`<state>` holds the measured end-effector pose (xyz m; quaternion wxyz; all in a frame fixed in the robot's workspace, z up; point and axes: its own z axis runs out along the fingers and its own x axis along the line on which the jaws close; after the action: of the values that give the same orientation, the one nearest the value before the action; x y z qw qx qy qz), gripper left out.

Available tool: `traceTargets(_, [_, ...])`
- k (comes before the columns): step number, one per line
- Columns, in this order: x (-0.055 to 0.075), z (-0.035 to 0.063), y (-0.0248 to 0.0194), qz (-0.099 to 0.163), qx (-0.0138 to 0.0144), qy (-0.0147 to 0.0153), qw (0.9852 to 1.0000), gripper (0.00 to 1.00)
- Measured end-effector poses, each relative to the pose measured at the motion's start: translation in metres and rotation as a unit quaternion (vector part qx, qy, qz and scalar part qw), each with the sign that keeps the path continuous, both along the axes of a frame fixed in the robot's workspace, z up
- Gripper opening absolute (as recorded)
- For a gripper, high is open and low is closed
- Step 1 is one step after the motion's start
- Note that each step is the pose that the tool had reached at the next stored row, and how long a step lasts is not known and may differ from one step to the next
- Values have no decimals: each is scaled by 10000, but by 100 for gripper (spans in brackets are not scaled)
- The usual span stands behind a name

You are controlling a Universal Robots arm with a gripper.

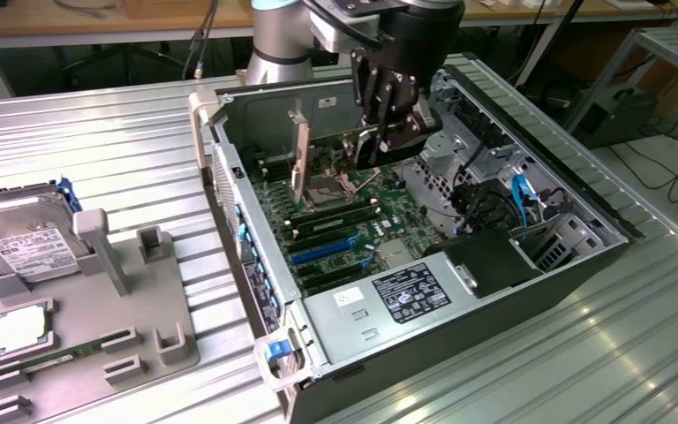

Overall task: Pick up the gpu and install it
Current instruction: 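Insert the gpu into the slot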

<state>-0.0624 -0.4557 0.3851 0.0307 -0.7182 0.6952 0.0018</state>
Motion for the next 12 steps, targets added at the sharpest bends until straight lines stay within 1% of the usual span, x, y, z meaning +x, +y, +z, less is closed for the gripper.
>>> traceTargets(12, [0,-39,0,-25,0,0,10000,28])
